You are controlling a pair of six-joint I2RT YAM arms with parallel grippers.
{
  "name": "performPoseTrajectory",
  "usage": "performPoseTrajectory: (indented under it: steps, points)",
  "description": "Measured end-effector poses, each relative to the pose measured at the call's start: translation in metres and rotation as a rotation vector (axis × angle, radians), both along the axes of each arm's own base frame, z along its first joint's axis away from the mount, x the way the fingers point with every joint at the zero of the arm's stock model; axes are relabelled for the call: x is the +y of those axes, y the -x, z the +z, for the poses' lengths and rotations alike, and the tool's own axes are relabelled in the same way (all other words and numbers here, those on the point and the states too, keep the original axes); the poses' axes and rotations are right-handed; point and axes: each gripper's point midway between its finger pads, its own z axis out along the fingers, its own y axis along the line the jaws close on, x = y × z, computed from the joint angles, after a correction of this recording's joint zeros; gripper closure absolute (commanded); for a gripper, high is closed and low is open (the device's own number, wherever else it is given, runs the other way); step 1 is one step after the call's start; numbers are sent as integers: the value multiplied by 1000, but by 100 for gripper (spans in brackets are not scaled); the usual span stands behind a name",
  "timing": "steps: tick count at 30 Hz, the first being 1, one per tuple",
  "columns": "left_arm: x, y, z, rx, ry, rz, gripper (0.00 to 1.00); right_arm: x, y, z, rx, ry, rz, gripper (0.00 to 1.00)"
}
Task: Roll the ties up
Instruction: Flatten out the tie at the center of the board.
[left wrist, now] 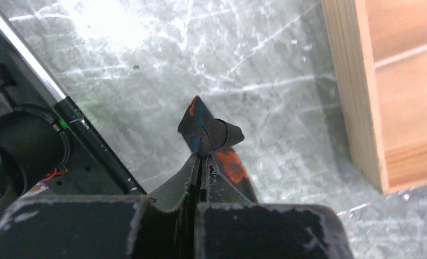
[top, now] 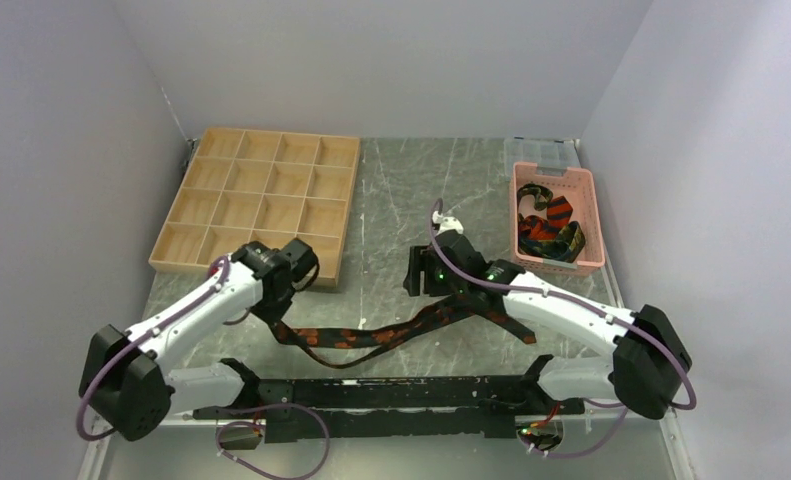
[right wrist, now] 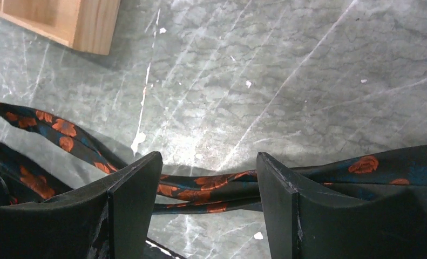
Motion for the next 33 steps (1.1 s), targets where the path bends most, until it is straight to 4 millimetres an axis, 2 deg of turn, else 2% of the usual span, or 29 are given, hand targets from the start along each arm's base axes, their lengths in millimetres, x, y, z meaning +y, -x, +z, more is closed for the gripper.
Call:
performPoseTrajectory:
  steps: [2,4,5,7,8,11,14,16,20,21,25,29,33]
  points:
    - [7,-9,-5,21,3,19,95,-2,3,-1,4,-9,3,32]
    - [15,-15,-11,39,12,43,94,-7,11,-13,33,-4,3,34]
    - [21,-16,-14,50,16,59,89,-11,16,-22,54,5,0,34]
    - [31,-15,-18,73,25,81,71,-18,26,-38,95,17,-6,35]
    - [36,-15,-21,82,31,91,67,-21,31,-45,114,20,-8,35]
    - [49,-13,-25,103,52,121,70,-27,41,-59,157,22,-23,35]
    - [51,-13,-25,120,67,95,63,-26,42,-61,166,9,-36,36]
    - [50,-13,-25,134,76,54,51,-27,39,-63,171,6,-54,37]
    - [48,-10,-22,163,84,-43,15,-34,25,-76,217,-6,-135,37]
    - [48,-10,-18,152,87,-67,9,-35,18,-75,214,-24,-156,37]
    - [44,-11,4,55,113,-159,6,-41,-3,-80,238,-60,-227,36]
    - [35,-17,33,-76,151,-295,7,-41,-14,-79,258,-95,-249,35]
    - [17,-28,61,-241,200,-481,7,-47,-24,-79,283,-143,-279,35]
